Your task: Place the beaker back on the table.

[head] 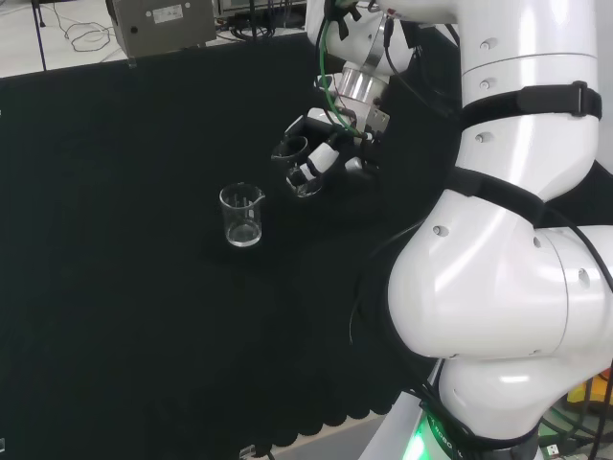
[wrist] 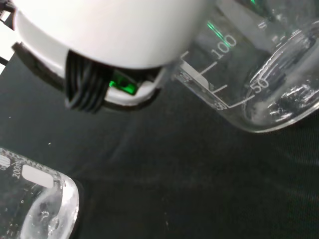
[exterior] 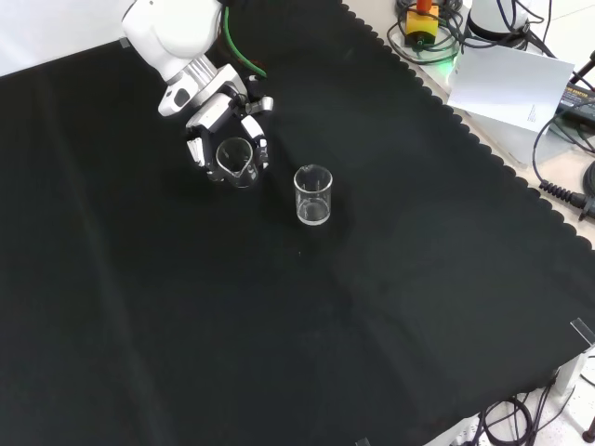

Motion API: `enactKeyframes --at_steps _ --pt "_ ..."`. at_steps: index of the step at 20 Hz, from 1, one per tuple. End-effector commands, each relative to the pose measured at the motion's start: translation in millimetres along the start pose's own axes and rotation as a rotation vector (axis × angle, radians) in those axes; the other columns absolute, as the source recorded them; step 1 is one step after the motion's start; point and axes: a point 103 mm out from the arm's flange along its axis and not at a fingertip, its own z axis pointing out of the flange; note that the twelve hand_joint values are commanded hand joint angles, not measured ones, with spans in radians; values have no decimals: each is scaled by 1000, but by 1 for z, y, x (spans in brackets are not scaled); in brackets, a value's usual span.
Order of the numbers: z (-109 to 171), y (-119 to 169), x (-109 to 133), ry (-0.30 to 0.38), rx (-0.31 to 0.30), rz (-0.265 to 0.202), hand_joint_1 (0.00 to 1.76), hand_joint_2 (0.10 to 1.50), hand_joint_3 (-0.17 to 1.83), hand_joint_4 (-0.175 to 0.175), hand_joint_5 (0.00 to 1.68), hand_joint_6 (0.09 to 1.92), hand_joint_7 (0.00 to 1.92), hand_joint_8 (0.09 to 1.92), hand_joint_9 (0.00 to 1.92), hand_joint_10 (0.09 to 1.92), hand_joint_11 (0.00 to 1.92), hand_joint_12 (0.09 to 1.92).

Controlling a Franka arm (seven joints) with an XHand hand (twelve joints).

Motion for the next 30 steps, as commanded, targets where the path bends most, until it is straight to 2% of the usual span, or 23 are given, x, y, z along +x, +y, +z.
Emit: enactKeyframes --at_steps 1,9,15,17,18,19,21,23,27,30 --pt "4 -6 -5 11 -13 10 1449 466 885 -175 1268 694 1386 613 1580 300 1164 720" --pt "5 -12 -1 1 -76 -21 1446 493 844 -175 1260 717 1393 606 1547 279 1131 718" --pt "6 -15 1 -28 -79 -33 1440 543 768 -175 1245 743 1385 605 1512 240 1077 759" --pt "7 -16 4 -51 -71 -44 1425 665 586 -153 1176 804 1302 683 1469 222 1050 806" --pt "8 -16 5 -63 -64 -45 1364 755 478 -88 1128 847 1253 714 1410 217 1014 849" --pt "9 -17 6 -64 -61 -44 1343 726 495 -77 1045 881 1164 740 1333 227 944 909" --pt "10 -17 6 -67 -59 -36 1315 596 672 -75 937 924 1030 773 1207 275 775 1055" --pt "12 -16 5 -56 -54 -23 1297 523 783 -66 893 938 964 780 1121 336 678 1143" --pt "15 -15 3 -70 -35 -8 1276 495 825 -54 875 939 926 779 1039 420 614 1191" --pt "14 -12 4 -62 -10 6 1236 493 814 -32 823 938 809 764 865 492 443 1286"
